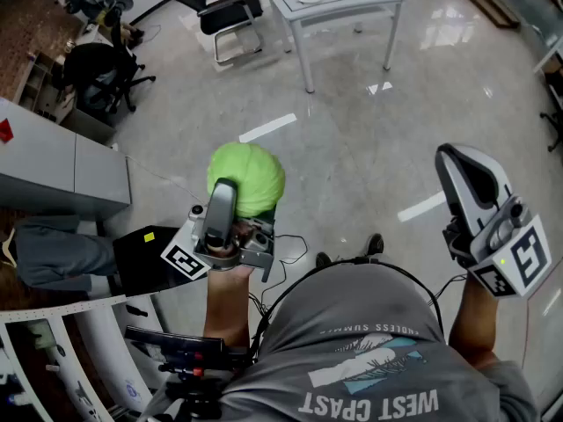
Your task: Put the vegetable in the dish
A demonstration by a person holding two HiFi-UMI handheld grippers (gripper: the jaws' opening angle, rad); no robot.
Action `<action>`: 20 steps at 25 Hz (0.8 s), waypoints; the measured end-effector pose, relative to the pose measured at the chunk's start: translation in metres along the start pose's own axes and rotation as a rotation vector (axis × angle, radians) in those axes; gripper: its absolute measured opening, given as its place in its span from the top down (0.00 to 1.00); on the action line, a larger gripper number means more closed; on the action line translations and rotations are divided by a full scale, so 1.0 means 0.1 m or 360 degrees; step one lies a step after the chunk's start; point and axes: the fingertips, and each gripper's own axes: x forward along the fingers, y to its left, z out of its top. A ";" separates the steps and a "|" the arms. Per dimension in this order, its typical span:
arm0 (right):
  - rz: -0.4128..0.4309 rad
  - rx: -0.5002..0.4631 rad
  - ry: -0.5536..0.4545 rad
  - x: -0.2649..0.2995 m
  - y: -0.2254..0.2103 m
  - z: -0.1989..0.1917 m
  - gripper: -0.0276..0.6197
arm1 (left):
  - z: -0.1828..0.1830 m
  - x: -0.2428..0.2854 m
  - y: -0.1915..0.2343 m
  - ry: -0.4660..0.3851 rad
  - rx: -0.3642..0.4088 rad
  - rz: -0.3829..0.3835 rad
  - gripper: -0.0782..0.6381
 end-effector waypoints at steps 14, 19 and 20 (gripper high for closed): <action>0.0080 0.0077 -0.0030 -0.43 -0.67 0.03 0.95 | -0.60 0.51 0.09 -0.0005 0.0050 0.0054 0.48; 0.0123 0.0157 -0.0082 -0.67 -1.07 0.04 0.95 | -0.96 0.78 0.20 -0.0014 0.0074 0.0093 0.48; 0.0137 0.0169 -0.0101 -0.72 -1.15 0.05 0.95 | -1.03 0.83 0.21 -0.0014 0.0082 0.0098 0.48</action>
